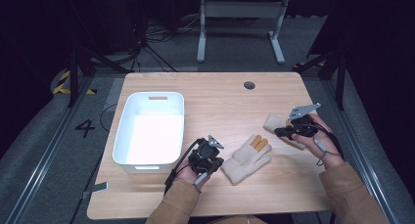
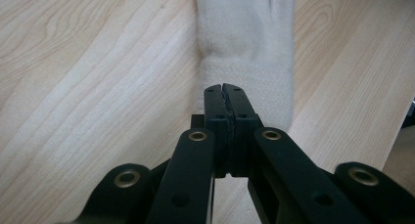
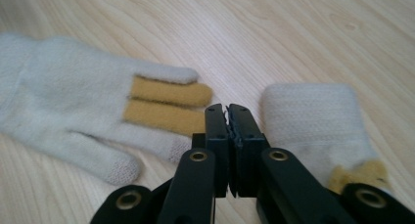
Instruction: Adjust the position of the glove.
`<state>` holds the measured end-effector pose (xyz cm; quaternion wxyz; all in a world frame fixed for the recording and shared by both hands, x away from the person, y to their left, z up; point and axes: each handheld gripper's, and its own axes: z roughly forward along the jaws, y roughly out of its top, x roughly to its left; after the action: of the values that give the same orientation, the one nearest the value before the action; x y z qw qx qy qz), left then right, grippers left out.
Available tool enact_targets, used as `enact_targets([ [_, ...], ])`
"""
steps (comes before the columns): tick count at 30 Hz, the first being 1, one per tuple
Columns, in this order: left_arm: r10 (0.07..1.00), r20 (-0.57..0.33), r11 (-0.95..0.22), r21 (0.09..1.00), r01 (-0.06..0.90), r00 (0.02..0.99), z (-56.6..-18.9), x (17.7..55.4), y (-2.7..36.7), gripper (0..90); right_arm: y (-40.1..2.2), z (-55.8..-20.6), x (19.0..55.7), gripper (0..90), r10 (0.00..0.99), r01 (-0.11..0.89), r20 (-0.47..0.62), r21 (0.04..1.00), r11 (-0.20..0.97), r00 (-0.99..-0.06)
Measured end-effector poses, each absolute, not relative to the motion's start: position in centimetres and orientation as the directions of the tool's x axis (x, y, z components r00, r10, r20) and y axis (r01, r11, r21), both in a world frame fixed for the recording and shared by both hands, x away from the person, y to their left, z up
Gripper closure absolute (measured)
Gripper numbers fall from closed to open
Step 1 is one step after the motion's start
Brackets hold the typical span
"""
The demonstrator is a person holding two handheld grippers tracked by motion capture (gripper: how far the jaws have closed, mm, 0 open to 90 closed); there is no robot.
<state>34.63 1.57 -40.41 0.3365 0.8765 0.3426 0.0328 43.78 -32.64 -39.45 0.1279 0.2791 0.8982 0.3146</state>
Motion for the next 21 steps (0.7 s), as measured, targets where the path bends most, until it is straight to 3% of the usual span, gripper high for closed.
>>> enact_targets([
  [10, 0.639, -0.156, -0.512, 0.643, 0.569, 0.753, -39.8, 34.1, 2.3, 89.9, -31.3, -39.5, 43.9, 90.0, 0.571, 0.430, -0.016, 0.641, 0.636, -0.821],
  [21, 0.637, -0.164, -0.514, 0.637, 0.574, 0.753, -40.0, 33.2, 2.8, 89.8, -27.0, -40.9, 44.7, 90.0, 0.493, 0.382, -0.001, 0.630, 0.676, -0.870],
])
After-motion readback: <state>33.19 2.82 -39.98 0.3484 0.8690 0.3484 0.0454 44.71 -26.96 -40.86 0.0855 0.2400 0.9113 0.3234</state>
